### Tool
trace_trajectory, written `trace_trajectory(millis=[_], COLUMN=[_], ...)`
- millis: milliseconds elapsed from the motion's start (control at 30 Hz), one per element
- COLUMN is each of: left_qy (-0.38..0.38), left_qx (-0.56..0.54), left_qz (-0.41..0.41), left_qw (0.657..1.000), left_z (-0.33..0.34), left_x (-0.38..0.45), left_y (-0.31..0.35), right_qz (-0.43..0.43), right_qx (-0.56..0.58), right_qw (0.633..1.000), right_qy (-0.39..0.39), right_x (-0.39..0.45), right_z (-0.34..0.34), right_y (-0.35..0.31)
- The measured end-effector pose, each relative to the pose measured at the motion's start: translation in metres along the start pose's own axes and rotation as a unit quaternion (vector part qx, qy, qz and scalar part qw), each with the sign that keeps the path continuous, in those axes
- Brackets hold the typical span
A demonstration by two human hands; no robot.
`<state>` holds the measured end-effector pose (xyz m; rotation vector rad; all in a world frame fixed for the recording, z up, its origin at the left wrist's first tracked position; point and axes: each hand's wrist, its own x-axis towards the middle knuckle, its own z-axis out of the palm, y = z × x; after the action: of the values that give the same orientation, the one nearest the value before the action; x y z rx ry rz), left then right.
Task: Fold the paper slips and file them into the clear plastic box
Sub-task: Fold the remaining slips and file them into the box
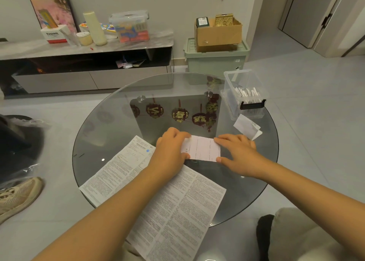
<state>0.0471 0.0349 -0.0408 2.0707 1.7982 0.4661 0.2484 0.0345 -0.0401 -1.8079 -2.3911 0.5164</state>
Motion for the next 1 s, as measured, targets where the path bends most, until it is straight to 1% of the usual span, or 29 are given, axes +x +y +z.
trace_trajectory(millis=[100,167,233,333,500,600,767,867,1000], left_qy=[0.001,-0.007,0.001,-0.008,-0.088,-0.113,-0.123,-0.119,-0.114], left_qx=[0.055,0.083,0.092,0.097,0.09,0.083,0.082,0.081,0.08], left_qz=[0.087,0.115,0.122,0.127,0.145,0.152,0.154,0.154,0.158], left_qw=[0.995,0.99,0.988,0.987,0.981,0.978,0.977,0.978,0.978], left_z=[0.006,0.009,0.01,0.01,0.012,0.012,0.01,0.01,0.011], left_x=[-0.007,-0.011,-0.014,-0.015,-0.013,-0.013,-0.013,-0.013,-0.012], left_y=[0.008,0.012,0.014,0.014,0.012,0.011,0.009,0.009,0.008], right_qz=[-0.02,-0.035,-0.048,-0.072,-0.141,-0.195,-0.256,-0.274,-0.294], right_qx=[-0.021,-0.049,-0.071,-0.06,-0.069,-0.086,-0.173,-0.18,-0.175], right_qw=[1.0,0.998,0.996,0.996,0.987,0.976,0.949,0.939,0.933], right_qy=[0.001,0.0,0.0,0.013,0.024,0.048,0.063,0.1,0.112], right_x=[-0.003,-0.005,-0.005,-0.007,-0.009,-0.01,-0.009,-0.008,-0.008], right_z=[-0.003,-0.007,-0.011,-0.013,-0.012,-0.01,-0.008,-0.004,-0.001], right_y=[0.0,0.0,0.0,-0.001,0.0,0.004,0.0,0.001,0.001])
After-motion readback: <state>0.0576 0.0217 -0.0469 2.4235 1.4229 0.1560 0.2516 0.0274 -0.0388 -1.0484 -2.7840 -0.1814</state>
